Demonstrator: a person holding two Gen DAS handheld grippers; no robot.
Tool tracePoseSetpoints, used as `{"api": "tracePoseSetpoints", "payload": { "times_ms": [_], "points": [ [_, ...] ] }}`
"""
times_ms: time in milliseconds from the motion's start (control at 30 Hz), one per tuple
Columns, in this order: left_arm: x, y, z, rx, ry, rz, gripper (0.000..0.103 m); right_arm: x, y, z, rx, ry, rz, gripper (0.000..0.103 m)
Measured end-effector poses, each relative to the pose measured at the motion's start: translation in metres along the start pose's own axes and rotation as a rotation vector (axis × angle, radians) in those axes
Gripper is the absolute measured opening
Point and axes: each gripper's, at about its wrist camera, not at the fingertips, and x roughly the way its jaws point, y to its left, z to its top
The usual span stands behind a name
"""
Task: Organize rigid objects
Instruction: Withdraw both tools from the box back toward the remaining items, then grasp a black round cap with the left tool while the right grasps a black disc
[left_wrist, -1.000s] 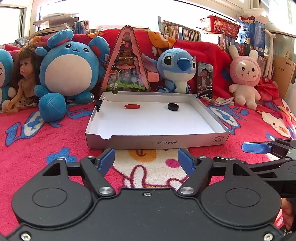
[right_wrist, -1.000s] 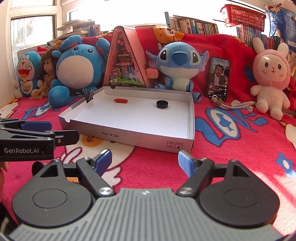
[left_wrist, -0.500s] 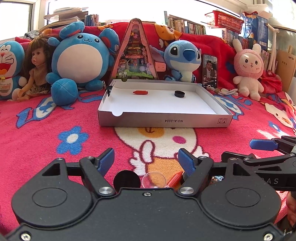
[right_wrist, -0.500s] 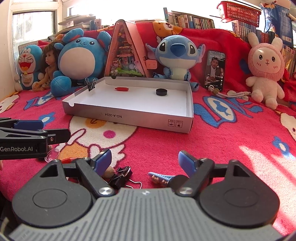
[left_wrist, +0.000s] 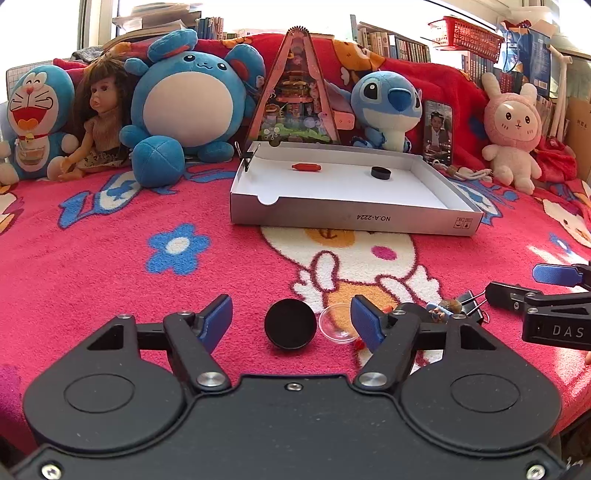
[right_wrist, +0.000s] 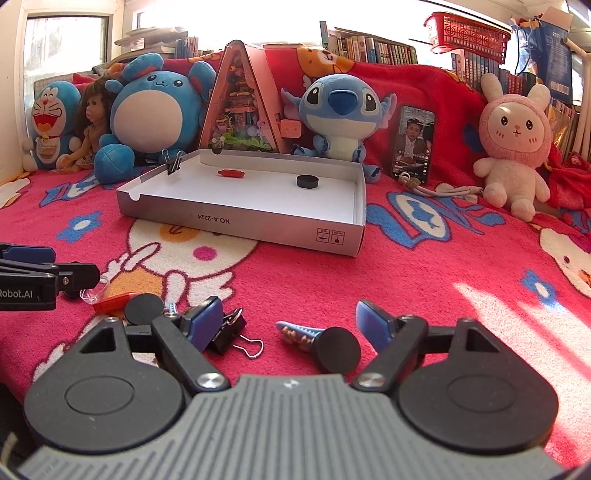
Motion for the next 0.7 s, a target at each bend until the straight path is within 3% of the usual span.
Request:
{"api": "tracePoseSetpoints", "payload": {
  "times_ms": [167, 700],
  "points": [
    [0.000, 0.005, -0.001, -0.035, 0.024, 0.008, 0.048, -0.001, -0.007, -0.002, 0.019, 0.003, -0.014, 0.087],
    [0.001, 0.000, -0.004, -0.039, 0.034, -0.004, 0.035, -0.004, -0.032, -0.011, 0.101, 0.005, -0.084, 0.087]
  ]
}}
